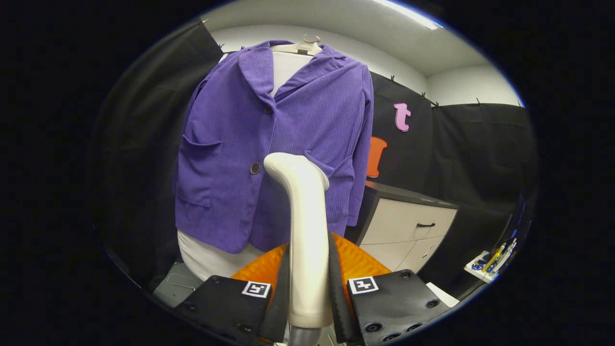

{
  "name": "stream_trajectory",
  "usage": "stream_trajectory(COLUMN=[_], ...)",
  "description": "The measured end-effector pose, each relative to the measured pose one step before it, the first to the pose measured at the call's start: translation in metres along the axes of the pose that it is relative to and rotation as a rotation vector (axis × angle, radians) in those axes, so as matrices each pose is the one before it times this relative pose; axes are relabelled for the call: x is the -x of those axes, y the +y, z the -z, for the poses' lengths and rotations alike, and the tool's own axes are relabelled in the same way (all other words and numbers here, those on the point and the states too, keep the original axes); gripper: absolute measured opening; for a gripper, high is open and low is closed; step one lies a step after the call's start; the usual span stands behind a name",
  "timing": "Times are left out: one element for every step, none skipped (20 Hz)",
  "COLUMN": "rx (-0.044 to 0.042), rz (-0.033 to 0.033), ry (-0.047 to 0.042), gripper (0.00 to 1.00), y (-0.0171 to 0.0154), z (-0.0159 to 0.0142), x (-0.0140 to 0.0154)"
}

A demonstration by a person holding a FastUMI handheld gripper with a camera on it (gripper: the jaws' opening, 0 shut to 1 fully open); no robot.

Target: Iron the clothes twice with a garment steamer, once on the left side and once on the right side.

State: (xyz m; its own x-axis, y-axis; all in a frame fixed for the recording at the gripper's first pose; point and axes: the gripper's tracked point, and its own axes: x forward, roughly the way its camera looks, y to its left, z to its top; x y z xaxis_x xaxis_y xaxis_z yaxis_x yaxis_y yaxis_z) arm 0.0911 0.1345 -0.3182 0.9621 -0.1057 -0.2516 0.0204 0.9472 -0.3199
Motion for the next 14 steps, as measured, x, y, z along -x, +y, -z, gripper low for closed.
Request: stream_trajectory(rx=[-0.00798, -0.00833, 0.00082, 0.00590, 0.00381, 0.00039, -0.00372, -0.00383, -0.00173, -0.00173, -0.00597, -0.00911, -0.00738, -0.00545], rz=[0.00147, 0.00305, 0.00202, 0.00111, -0.00013, -0.00025, -0.00051, -0.00074, -0.00049, -0.00025, 0.00081, 0.00369, 0.00697, 0.00403], ry=[0.01816, 0.00255, 0.00402, 0.00337, 0.00417, 0.00592, 0.00301, 0.00369, 0.00425, 0.00337, 0.00282, -0.00823, -0.01486, -0.02121], gripper=[0.46, 0.46, 0.46, 0.46, 0.46, 0.46, 0.46, 0.46, 0.46, 0.46, 0.46, 0.46, 0.46, 0.46], y=[-0.00100, -0.00113, -0.00007, -0.00102, -0.00050, -0.00019, -0.00011, 0.00031, -0.00057, -0.00082, -0.00056, -0.00181, -0.00142, -0.00140], z=[0.00649, 0.00366, 0.00264, 0.00115, 0.00379, 0.00305, 0.00232, 0.00161, 0.00064, 0.00040, -0.00030, -0.00277, -0.00528, -0.00766], x=[0.00072, -0.00058, -0.00024, 0.00012, 0.00090, 0.00097, 0.00131, 0.00052, 0.00001, 0.00101, 0.00214, 0.00266, 0.00398, 0.00380])
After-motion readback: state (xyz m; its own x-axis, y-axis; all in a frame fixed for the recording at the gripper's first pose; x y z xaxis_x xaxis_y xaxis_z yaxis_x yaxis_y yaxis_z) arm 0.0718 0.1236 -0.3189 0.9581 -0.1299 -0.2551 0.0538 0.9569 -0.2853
